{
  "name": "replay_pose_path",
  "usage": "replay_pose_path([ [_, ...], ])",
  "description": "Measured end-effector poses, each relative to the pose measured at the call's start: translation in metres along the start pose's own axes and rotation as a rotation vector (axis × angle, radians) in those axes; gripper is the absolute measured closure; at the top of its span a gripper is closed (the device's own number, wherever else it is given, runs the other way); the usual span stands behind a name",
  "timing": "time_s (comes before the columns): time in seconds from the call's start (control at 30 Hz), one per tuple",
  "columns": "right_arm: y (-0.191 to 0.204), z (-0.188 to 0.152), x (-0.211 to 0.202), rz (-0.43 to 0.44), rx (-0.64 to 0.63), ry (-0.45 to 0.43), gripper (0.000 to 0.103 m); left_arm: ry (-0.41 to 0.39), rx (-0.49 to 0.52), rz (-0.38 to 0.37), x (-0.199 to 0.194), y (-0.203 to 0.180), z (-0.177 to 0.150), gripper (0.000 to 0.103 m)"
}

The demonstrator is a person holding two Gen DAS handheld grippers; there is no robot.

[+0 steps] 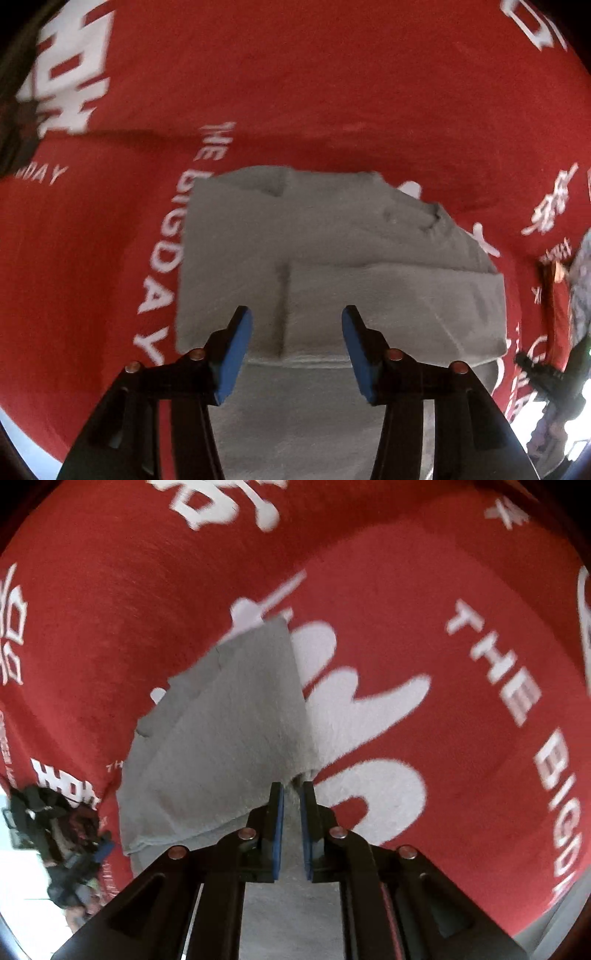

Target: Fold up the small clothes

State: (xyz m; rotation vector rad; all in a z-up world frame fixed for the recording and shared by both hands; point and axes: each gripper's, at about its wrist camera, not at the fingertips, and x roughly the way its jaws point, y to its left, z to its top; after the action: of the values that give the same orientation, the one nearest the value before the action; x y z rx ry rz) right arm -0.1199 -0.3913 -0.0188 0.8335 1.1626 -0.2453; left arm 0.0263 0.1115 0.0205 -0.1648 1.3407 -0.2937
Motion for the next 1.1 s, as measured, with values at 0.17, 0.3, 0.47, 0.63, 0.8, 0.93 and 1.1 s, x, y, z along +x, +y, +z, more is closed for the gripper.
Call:
replay_pose_path([
  [0.17, 0.028, 0.025, 0.021, -0.027, -0.125, 0.012, 0.093, 0.041, 0.038, 0.051, 0.033, -0.033, 0.004, 0.052],
  [0.3, 0.041, 0.03, 0.049, -0.101, -0.208, 0.066, 0.093, 0.068, 0.054, 0.137, 0.054, -0.03, -0.01, 0.05],
  [0.47, 0.026, 0.03, 0.056, -0.117, -0.219, 0.073, 0.102, 0.06, 0.083, 0.138, 0.047, -0.026, -0.015, 0.049],
  [0.63, 0.024, 0.029, 0.048, -0.122, -0.191, 0.078, 0.102, 0.081, 0.069, 0.173, 0.041, -0.027, -0.015, 0.049],
  [0.8, 0.031, 0.024, 0.034, -0.123, -0.147, 0.083, 0.096, 0.095, 0.081, 0.176, 0.032, -0.033, -0.02, 0.049],
  [0.93, 0.034, 0.013, 0.024, -0.117, -0.13, 0.099, 0.096, 0.109, 0.102, 0.178, 0.028, -0.04, -0.029, 0.049],
  [1.1, 0.029, 0.0, 0.02, -0.109, -0.086, 0.12, 0.096, 0.131, 0.098, 0.183, 0.026, -0.043, -0.04, 0.049],
])
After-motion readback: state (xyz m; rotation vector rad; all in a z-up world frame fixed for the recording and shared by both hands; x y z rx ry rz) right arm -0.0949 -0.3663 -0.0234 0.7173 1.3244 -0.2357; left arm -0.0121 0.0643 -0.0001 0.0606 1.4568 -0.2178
